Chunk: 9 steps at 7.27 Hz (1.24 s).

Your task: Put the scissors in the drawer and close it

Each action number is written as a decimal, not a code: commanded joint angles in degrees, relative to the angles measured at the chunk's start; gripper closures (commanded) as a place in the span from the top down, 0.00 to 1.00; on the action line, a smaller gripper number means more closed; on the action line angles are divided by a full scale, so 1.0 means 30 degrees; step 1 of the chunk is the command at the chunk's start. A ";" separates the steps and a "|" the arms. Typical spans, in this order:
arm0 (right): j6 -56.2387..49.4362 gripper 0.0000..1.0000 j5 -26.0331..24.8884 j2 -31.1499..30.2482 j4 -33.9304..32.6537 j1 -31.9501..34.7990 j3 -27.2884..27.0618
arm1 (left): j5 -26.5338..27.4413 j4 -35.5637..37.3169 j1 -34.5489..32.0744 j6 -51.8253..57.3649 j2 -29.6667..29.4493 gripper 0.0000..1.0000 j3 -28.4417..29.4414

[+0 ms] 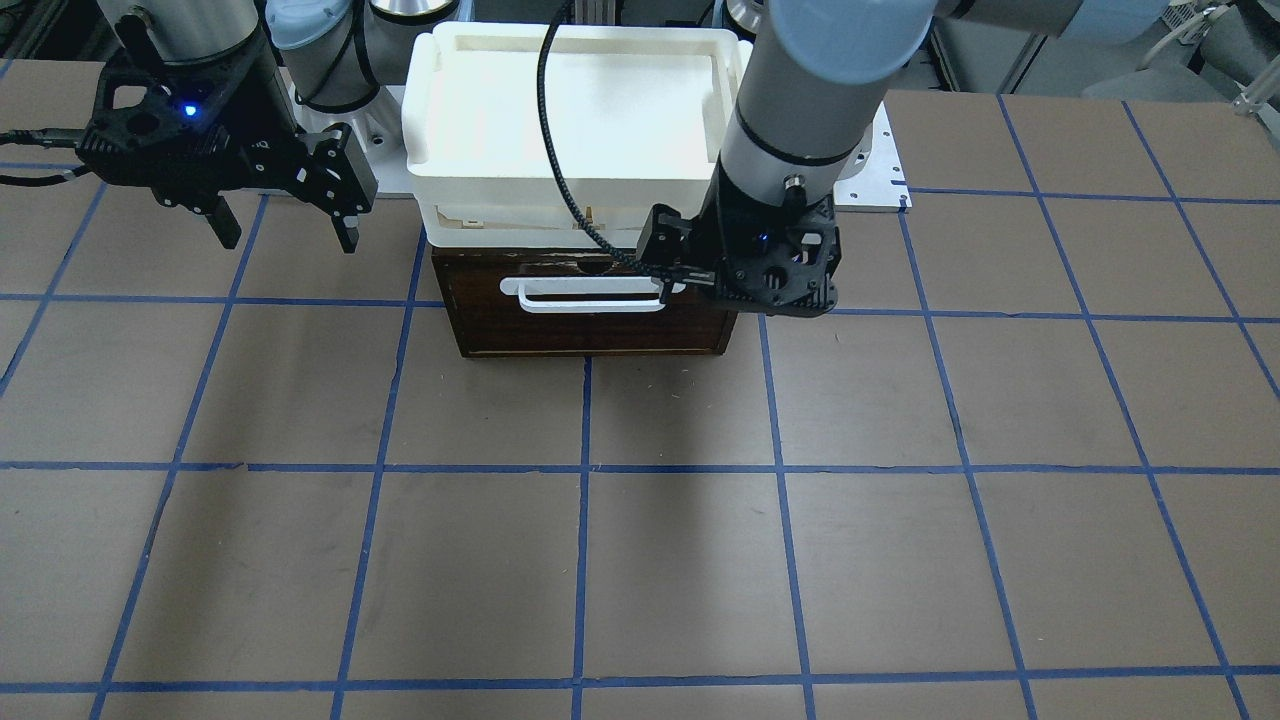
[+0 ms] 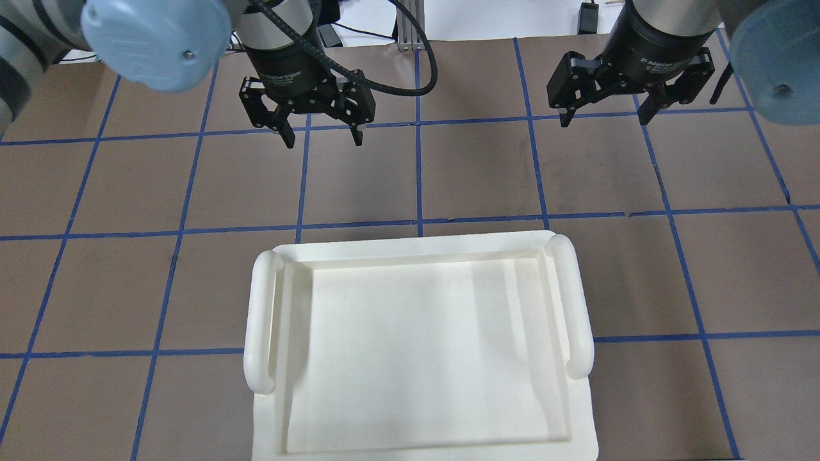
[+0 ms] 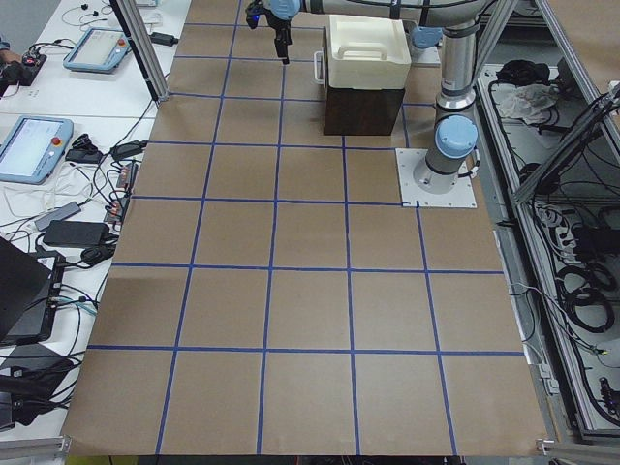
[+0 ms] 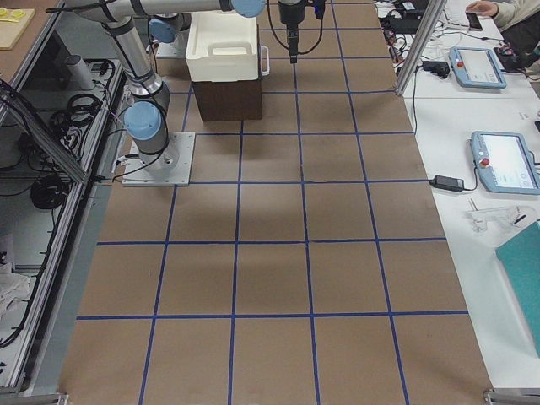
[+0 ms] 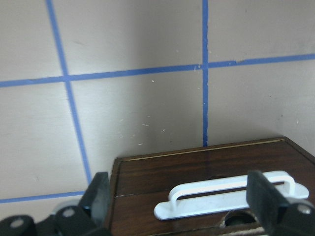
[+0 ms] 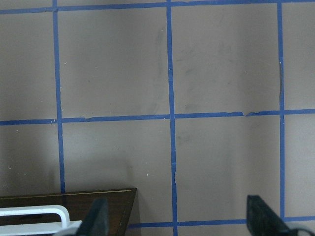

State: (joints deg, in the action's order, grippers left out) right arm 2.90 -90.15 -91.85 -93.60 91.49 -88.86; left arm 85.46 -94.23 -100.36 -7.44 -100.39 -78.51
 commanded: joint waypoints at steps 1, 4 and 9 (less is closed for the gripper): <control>-0.0001 1.00 -0.0007 0.0000 0.0000 0.0000 0.0000 | -0.0040 -0.0641 0.1278 0.0136 0.1147 1.00 -0.1215; -0.0001 1.00 -0.0007 0.0000 0.0000 0.0000 0.0000 | 0.0194 -0.0642 0.2540 0.0225 0.2290 1.00 -0.1516; -0.0001 1.00 -0.0036 0.0000 0.0000 0.0000 0.0000 | 0.0165 -0.0525 0.2808 0.0342 0.2528 1.00 -0.1604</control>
State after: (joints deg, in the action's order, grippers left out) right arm 2.90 -90.21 -91.85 -93.60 91.49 -88.87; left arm 85.98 -95.81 -91.96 -6.38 -92.83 -83.30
